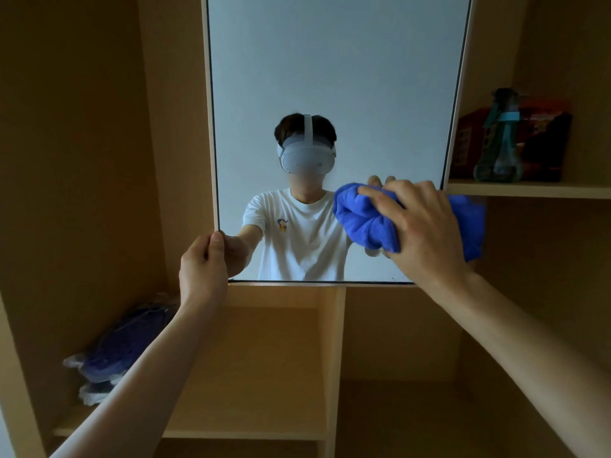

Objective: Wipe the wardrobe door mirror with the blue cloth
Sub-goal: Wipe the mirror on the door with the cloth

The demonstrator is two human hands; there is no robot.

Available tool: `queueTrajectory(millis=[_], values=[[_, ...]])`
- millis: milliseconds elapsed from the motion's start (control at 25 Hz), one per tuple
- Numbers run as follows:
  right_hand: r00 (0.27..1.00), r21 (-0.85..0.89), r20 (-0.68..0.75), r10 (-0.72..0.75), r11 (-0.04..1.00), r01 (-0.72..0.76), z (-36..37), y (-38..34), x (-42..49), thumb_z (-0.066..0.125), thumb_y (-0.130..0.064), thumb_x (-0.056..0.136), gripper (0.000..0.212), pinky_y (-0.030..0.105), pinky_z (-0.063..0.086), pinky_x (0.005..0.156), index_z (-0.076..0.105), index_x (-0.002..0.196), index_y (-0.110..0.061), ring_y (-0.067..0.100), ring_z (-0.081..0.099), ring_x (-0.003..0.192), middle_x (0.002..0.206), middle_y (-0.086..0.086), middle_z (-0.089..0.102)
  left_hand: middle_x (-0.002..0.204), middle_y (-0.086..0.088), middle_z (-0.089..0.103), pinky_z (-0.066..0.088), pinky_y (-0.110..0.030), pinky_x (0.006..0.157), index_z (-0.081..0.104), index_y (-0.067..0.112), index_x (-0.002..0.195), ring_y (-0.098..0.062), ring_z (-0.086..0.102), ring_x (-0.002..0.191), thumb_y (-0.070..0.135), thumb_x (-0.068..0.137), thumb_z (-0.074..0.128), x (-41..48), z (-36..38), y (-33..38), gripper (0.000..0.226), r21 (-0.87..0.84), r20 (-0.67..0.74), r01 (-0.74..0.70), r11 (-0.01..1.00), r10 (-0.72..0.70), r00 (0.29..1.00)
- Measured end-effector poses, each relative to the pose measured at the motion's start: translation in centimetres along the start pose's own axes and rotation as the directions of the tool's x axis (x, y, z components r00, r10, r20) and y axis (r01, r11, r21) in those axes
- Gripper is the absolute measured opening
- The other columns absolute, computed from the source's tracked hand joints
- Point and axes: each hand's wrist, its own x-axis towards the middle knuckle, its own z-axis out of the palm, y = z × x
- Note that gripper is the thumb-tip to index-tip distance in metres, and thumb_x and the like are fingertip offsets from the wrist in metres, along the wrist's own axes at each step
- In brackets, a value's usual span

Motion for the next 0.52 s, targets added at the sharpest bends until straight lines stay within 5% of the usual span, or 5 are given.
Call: queueTrajectory(millis=[320,520], values=[[0.98,0.079,0.167,-0.108,0.992,0.096,1.9,-1.9,-8.6,0.074,-0.017,0.085,0.051,0.046,0.048,0.083,0.057,0.132,-0.02,0.028,0.056,0.092,0.11,0.007,0.063,0.086,0.011,0.068,0.049,-0.031,0.072,0.069,0.024,0.09,-0.007,0.062,0.084,0.032,0.106,0.046,0.3,-0.2,-0.7,0.03,0.007,0.009,-0.014,1.0,0.014,1.0],[0.972,0.049,0.199,-0.127,0.992,0.12,1.3,-0.6,-7.5,0.07,-0.018,0.09,0.043,0.045,0.046,0.083,0.06,0.132,-0.02,0.027,0.054,0.09,0.11,0.006,0.062,0.084,0.016,0.067,0.049,-0.028,0.07,0.064,0.041,0.075,-0.002,0.061,0.083,0.034,0.105,0.048,0.4,-0.5,-0.2,0.035,0.024,0.012,0.013,1.0,-0.013,1.0]])
